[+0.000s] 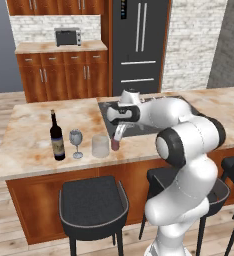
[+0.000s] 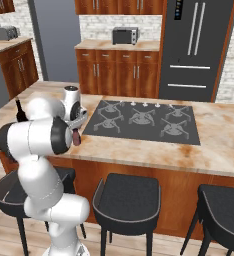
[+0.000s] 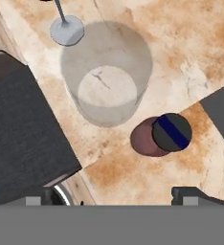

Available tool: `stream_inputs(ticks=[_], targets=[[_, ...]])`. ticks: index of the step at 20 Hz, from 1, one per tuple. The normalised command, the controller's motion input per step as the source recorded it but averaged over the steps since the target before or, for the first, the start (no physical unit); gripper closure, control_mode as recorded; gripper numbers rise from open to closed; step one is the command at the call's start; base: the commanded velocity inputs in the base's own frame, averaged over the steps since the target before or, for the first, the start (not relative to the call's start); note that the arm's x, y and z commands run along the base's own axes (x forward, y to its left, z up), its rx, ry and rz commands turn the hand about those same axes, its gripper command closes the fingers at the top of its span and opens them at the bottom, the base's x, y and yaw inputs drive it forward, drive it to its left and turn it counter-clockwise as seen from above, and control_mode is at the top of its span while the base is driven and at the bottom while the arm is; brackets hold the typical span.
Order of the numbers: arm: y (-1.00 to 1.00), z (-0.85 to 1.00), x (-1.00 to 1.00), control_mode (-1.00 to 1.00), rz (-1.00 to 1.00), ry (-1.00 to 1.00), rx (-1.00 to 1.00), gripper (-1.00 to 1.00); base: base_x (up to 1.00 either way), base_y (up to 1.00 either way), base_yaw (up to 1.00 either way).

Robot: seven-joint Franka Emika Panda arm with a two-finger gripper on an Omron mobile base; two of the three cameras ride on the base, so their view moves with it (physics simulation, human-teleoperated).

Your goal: There is a wine glass and glass cup on the dining counter. Place the wine bottle next to the wine glass and the juice bottle next to the glass cup.

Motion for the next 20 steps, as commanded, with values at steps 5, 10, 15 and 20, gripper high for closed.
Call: stream_inputs(ticks=[5, 10, 15, 20], targets=[[-0.09, 0.17, -0.53, -1.00, -0.21, 0.00, 0.00, -1.00, 0.00, 0.00, 0.00], [-0.07, 0.17, -0.53, -1.00, -0.25, 0.00, 0.00, -1.00, 0.00, 0.00, 0.00], [-0.07, 0.21, -0.50, -1.00, -0.28, 0.01, 0.00, -1.00, 0.00, 0.00, 0.00], [-0.06, 0.21, -0.48, -1.00, -0.29, 0.02, 0.00, -1.00, 0.00, 0.00, 0.00]])
